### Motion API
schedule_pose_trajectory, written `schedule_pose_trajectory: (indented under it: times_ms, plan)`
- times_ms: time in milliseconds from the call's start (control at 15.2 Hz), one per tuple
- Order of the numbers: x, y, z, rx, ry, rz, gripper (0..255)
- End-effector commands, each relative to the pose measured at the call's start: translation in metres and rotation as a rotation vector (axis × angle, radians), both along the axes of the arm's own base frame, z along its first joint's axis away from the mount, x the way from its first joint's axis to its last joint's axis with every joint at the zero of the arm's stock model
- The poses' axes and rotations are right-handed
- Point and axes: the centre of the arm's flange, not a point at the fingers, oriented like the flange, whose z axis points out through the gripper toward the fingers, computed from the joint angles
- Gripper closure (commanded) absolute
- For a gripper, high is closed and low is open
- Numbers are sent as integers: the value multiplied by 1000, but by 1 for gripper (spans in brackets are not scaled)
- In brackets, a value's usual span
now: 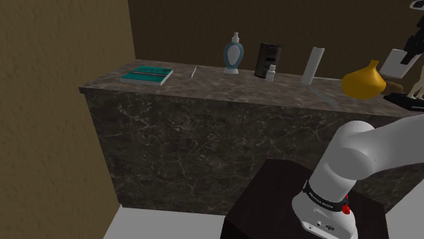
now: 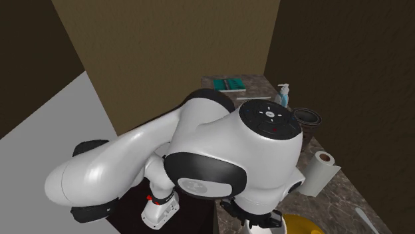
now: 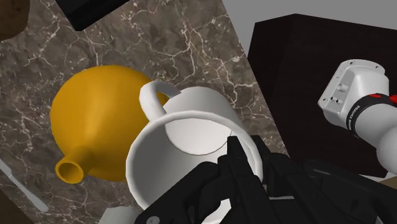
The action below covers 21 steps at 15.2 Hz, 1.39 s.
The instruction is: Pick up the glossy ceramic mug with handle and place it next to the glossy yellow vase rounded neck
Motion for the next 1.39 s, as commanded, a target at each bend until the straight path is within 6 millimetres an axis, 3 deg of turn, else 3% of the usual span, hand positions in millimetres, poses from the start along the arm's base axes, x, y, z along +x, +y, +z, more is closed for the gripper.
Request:
schedule_pose_trajectory:
  times_ms: [0, 1320]
  plan:
    - [1, 0, -11, -1, 0, 0, 255]
    - [1, 0, -116, -1, 0, 0, 255]
